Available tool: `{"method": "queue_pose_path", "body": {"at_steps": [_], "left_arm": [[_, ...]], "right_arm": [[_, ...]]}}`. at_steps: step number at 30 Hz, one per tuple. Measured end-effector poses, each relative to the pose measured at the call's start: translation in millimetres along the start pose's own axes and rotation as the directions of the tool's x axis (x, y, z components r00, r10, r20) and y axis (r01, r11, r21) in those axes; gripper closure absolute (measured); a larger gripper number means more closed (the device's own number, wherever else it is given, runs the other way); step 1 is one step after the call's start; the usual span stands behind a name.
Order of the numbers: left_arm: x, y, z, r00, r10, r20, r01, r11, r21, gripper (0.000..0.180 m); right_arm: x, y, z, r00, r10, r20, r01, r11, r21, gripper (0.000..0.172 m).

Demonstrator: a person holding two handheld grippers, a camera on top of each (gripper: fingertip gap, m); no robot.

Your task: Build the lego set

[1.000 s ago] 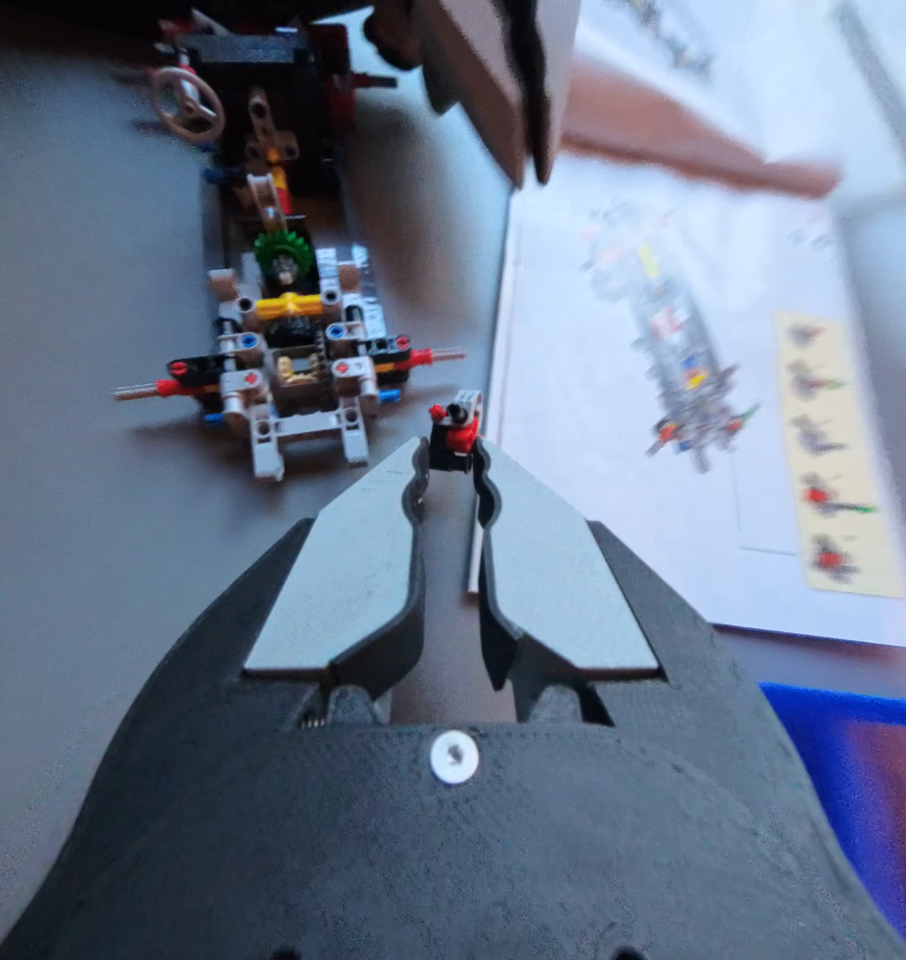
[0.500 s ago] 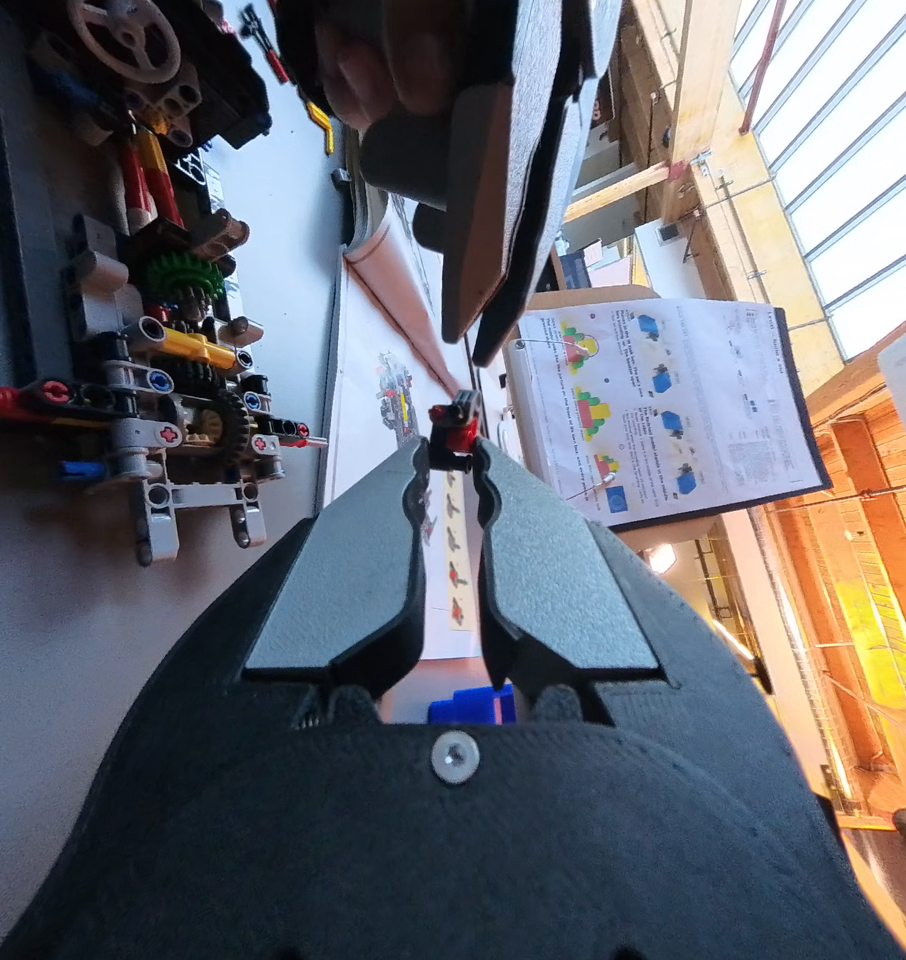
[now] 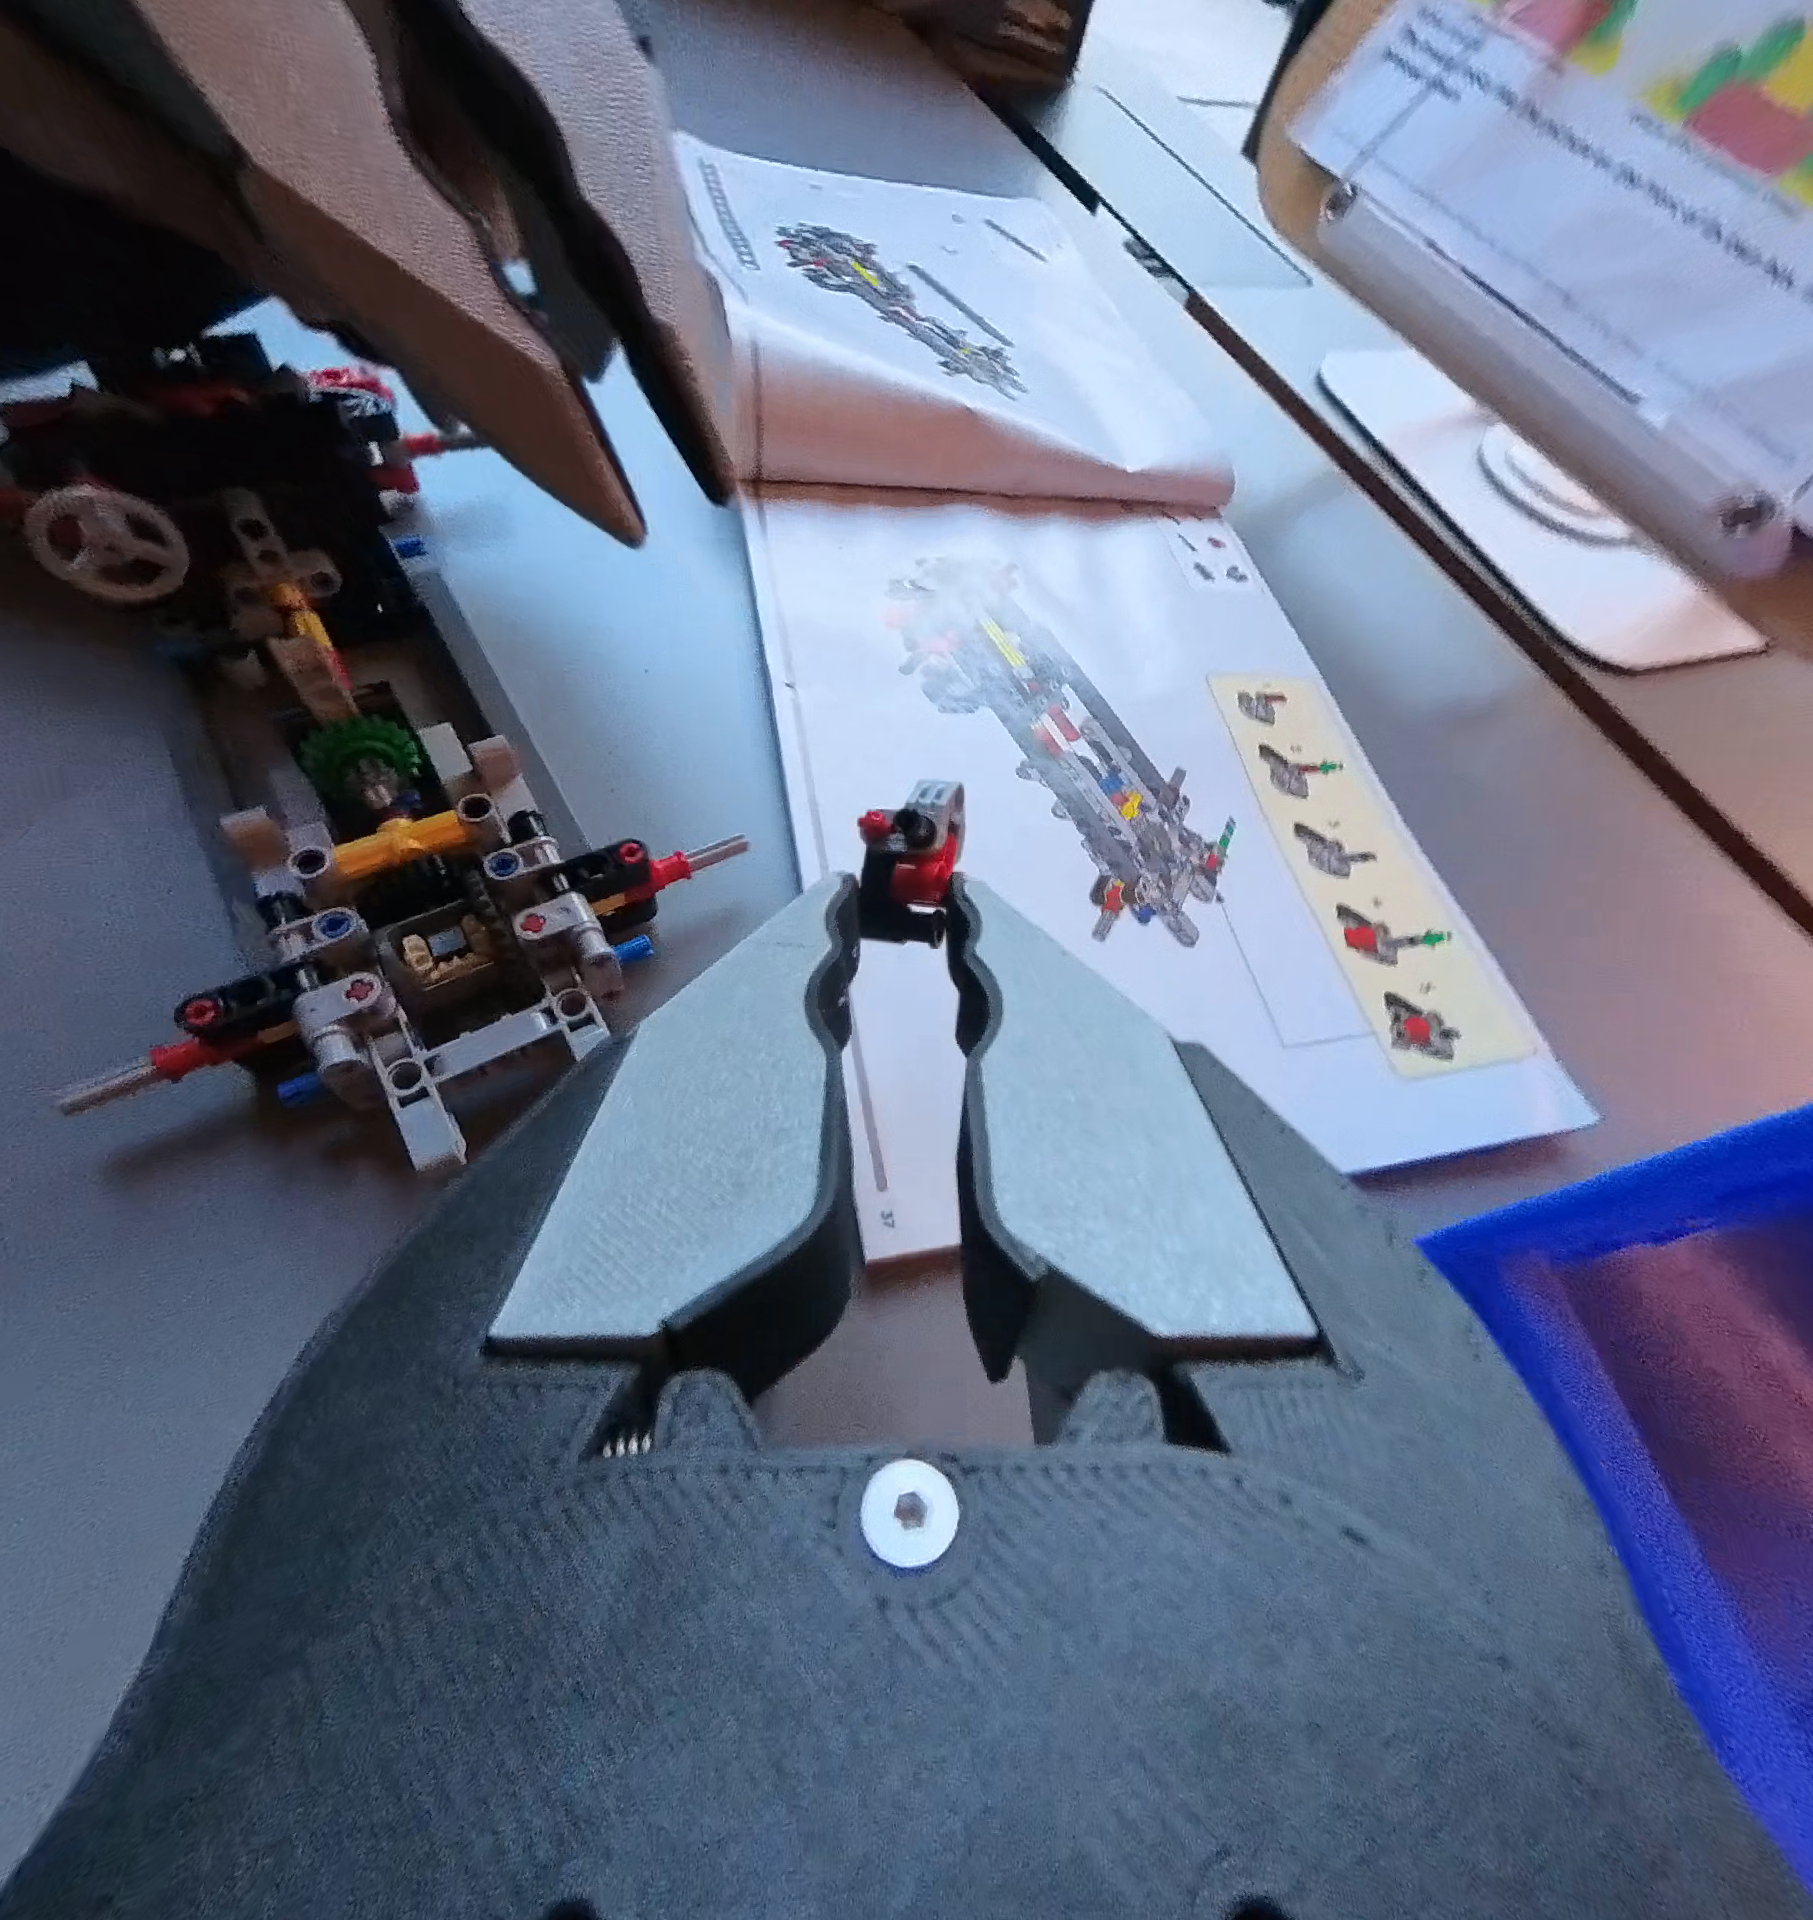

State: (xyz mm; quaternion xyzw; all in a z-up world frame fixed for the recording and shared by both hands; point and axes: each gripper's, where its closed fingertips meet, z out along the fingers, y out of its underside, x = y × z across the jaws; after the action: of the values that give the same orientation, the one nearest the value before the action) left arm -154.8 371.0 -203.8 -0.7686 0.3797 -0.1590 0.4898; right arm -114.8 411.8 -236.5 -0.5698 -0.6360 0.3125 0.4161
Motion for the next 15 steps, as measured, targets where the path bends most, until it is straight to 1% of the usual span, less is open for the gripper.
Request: {"method": "queue_pose_path", "body": {"at_steps": [5,7,9,12,15], "left_arm": [[-11.1,11.1,1.3,0.99,-0.14,-0.001,0.14,0.99,0.001,0.171],[-15.2,19.6,3.0,0.986,-0.167,0.008,0.167,0.986,-0.026,0.172],[-17.3,23.9,4.0,0.983,-0.185,0.005,0.185,0.982,-0.036,0.172],[-18.8,26.6,4.7,0.978,-0.207,-0.001,0.206,0.978,-0.039,0.172],[-18.3,28.2,5.4,0.978,-0.206,-0.004,0.206,0.977,-0.05,0.172]], "right_arm": [[8.0,9.9,-0.9,0.973,0.218,0.074,-0.215,0.976,-0.044,0.159],[15.2,10.6,-5.3,0.947,0.304,0.103,-0.302,0.953,-0.031,0.159],[27.8,15.7,-9.9,0.926,0.366,0.095,-0.365,0.931,-0.029,0.158],[42.4,26.2,-14.8,0.913,0.402,0.07,-0.399,0.915,-0.05,0.159],[46.1,33.0,-16.4,0.909,0.41,0.073,-0.405,0.911,-0.08,0.159]]}}
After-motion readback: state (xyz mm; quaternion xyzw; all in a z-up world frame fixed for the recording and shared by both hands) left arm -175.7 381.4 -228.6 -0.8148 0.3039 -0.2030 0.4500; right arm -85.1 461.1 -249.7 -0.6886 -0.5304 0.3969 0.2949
